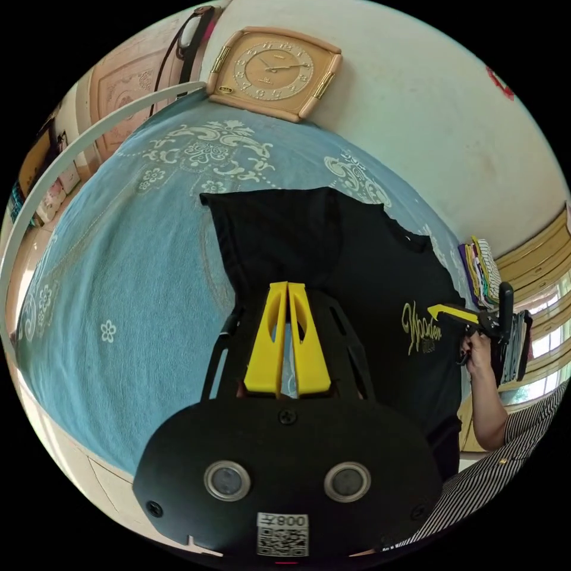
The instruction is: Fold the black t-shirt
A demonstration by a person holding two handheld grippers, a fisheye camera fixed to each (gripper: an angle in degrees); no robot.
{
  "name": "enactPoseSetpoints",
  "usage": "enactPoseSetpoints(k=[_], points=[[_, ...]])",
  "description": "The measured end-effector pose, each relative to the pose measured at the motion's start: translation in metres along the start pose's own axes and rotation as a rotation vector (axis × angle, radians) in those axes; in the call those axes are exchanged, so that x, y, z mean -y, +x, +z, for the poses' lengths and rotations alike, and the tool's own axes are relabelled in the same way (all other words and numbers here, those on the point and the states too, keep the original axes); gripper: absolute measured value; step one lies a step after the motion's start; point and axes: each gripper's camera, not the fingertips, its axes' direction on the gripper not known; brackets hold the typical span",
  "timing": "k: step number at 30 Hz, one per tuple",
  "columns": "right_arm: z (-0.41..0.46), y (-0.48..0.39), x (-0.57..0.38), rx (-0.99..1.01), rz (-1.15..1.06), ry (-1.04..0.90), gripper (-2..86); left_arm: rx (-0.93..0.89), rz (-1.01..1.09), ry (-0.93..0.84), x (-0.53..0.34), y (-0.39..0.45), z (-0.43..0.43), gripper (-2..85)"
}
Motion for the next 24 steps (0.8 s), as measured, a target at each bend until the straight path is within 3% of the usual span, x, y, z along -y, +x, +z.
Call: enactPoseSetpoints(k=[6,11,13,15,18,24], points=[[-0.105,0.015,-0.037,-0.051,0.127,0.144,0.1,-0.037,0.101,0.072,0.002,0.066,0.015,0.1],[-0.170,0.047,-0.086,-0.118,0.311,0.228,0.1,-0.032,0.159,-0.037,0.014,0.115,0.076,0.1],[-0.176,0.060,-0.095,-0.127,0.368,0.207,0.1,0.008,0.156,-0.108,0.019,0.123,0.101,0.2],[-0.175,0.074,-0.099,-0.078,0.418,0.130,0.1,-0.009,0.128,-0.088,0.023,0.128,0.109,0.2],[-0.206,0.074,-0.107,-0.020,0.439,0.178,0.1,0.019,0.113,-0.059,0.033,0.145,0.115,0.2],[-0.291,0.065,-0.135,-0.108,0.496,0.343,0.3,-0.186,0.385,-0.017,0.072,0.246,0.154,0.6]])
